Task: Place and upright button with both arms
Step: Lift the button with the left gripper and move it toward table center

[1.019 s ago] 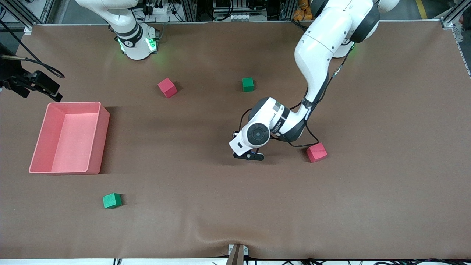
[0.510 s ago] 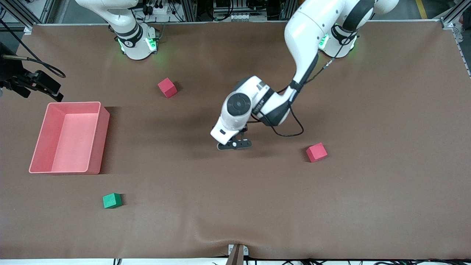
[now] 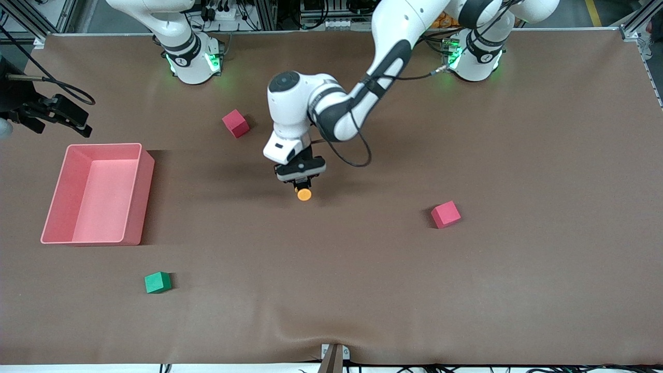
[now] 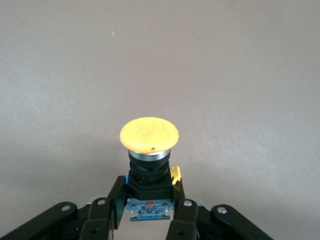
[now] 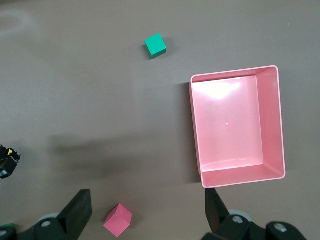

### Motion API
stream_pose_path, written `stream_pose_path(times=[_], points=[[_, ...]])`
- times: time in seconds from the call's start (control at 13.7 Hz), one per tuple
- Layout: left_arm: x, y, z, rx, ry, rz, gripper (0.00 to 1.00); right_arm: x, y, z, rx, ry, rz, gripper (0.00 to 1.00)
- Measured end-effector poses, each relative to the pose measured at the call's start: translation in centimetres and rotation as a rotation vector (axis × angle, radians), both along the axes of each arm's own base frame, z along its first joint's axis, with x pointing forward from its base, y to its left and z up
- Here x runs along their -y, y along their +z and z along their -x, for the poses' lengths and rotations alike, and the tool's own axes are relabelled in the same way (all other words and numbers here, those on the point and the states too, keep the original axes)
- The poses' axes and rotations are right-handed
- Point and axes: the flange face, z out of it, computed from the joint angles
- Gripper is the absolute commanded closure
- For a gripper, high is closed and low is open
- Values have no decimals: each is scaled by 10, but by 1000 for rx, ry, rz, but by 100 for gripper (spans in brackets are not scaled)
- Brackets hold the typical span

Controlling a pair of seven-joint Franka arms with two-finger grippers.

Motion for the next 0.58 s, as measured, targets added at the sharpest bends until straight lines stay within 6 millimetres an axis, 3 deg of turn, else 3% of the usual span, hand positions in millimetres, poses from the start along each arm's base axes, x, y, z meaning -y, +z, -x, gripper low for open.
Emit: stream_pose_path(times=[0.22, 0.58], points=[[5, -26, 18, 163, 30, -61, 100, 0, 0, 0, -1, 0, 0, 0], [-3, -80, 20, 455, -2, -130, 100, 0, 0, 0, -1, 0, 0, 0]])
